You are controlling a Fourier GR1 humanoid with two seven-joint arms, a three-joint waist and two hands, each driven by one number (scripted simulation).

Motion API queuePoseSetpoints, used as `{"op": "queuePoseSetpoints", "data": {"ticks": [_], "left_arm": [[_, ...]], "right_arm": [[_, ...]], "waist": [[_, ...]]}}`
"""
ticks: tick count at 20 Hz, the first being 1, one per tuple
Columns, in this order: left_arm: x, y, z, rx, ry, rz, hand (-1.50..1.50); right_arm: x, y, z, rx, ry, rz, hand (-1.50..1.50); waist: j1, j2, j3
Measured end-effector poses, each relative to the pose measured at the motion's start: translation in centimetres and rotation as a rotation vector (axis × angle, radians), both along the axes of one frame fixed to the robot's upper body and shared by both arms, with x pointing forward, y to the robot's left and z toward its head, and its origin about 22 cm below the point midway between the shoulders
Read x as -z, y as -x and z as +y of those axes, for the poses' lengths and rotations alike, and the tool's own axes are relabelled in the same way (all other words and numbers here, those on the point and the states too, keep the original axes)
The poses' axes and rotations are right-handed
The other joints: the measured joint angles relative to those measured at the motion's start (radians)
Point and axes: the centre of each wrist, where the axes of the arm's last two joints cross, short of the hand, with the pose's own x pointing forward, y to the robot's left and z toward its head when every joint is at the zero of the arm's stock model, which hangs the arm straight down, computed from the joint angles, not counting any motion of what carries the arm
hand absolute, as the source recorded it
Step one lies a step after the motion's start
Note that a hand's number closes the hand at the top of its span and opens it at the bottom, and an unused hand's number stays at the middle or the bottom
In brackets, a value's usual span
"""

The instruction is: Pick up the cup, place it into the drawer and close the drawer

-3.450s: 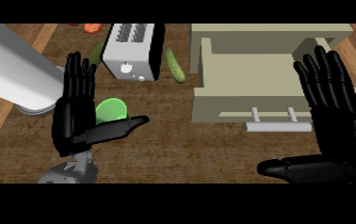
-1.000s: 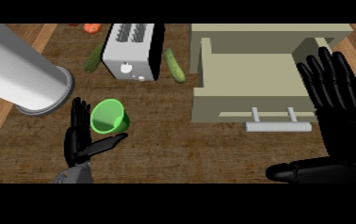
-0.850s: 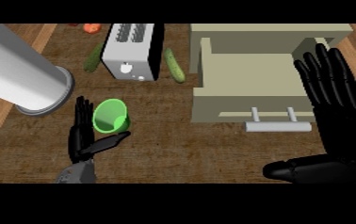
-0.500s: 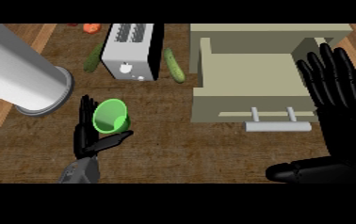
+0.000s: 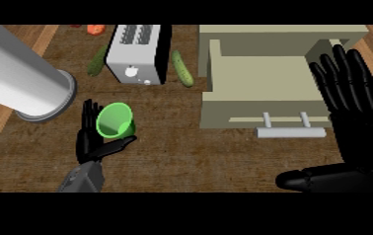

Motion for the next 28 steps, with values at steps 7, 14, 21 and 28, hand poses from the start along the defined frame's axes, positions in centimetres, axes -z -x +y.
{"op": "queuePoseSetpoints", "data": {"ticks": [7, 14, 21, 28], "left_arm": [[0.0, -0.9, -1.3, 0.084, 0.095, -0.031, 1.5], [0.4, -0.6, -1.0, 0.127, 0.114, -0.081, 1.5], [-0.3, -1.6, -0.7, 0.101, 0.056, -0.124, 1.5], [-0.6, -0.5, 1.6, 0.122, 0.01, -0.16, 1.5]], "right_arm": [[0.5, -0.1, 0.3, -0.002, -0.003, 0.002, -1.5], [-0.6, 0.5, -0.1, 0.004, 0.004, 0.003, -1.5], [-0.1, 0.6, -0.2, 0.002, 0.007, -0.005, -1.5], [-0.4, 0.9, -1.3, 0.0, 0.012, 0.001, -1.5]], "waist": [[0.0, 0.0, 0.0], [-0.002, 0.0, 0.0], [-0.003, 0.001, 0.0], [0.003, -0.001, 0.0]]}}
